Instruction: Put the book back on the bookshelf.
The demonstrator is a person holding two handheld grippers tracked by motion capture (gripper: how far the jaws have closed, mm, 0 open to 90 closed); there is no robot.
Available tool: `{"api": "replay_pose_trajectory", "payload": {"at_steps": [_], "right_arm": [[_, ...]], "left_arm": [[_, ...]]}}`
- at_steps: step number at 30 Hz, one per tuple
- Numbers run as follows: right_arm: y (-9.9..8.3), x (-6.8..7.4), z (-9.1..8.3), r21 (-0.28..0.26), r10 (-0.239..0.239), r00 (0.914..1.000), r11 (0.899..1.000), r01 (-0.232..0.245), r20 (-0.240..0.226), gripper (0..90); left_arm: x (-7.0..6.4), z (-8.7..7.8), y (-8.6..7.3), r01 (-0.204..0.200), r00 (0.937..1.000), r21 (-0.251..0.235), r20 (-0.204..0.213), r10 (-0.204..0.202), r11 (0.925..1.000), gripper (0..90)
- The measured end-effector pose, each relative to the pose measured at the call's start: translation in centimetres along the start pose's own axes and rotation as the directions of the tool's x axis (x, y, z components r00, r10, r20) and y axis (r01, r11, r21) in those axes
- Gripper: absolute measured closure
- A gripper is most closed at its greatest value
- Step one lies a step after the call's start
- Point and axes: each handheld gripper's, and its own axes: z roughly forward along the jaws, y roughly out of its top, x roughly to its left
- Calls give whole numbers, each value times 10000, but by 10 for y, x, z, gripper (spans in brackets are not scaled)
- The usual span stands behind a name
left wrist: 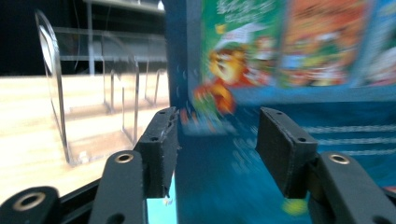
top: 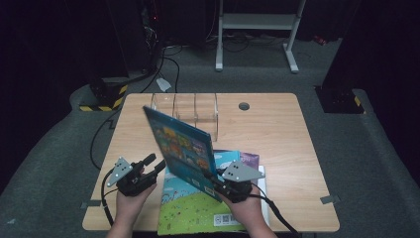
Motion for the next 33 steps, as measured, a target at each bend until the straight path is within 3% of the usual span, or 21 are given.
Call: {"api": "replay_pose_trajectory", "payload": {"at_steps": [1, 2, 8, 12, 18, 22, 24, 29, 33], "right_arm": [[0, 1, 0, -47, -36, 9997, 10000, 38, 259, 828], [0, 0, -1, -108, 120, 9995, 9999, -117, 284, 829], [0, 8, -1, -130, -215, 9988, 9997, 221, 432, 828], [-1, 9, 0, -192, -14, 9987, 9998, 24, 513, 828], [-2, 10, 0, -248, 99, 9982, 9997, -85, 591, 827], [-3, 13, 4, -340, 363, 9960, 9989, -337, 813, 827], [-4, 15, 6, -429, 416, 9949, 9984, -378, 919, 826], [-5, 22, 10, -613, 487, 9921, 9972, -418, 1156, 826], [-6, 27, 13, -678, 437, 9911, 9971, -353, 1259, 826]], "left_arm": [[-1, -1, 1, 96, 9999, -78, 62, -96, 9999, 461], [-1, -2, 2, 60, 9999, -144, 111, -59, 9999, 460], [-10, -3, 7, -34, 9992, -315, 401, 47, 9995, 405], [-21, -4, 10, -504, 9981, -501, 317, 520, 9975, 329], [-33, -4, 15, -674, 9940, -590, 823, 721, 9960, 318], [-43, -3, 18, -1020, 9908, -656, 830, 1073, 9926, 290], [-48, -3, 20, -1011, 9896, -638, 964, 1069, 9928, 281], [-64, -2, 24, -1394, 9820, -763, 1180, 1477, 9873, 260], [-69, -1, 24, -1378, 9808, -743, 1291, 1465, 9877, 248]]}}
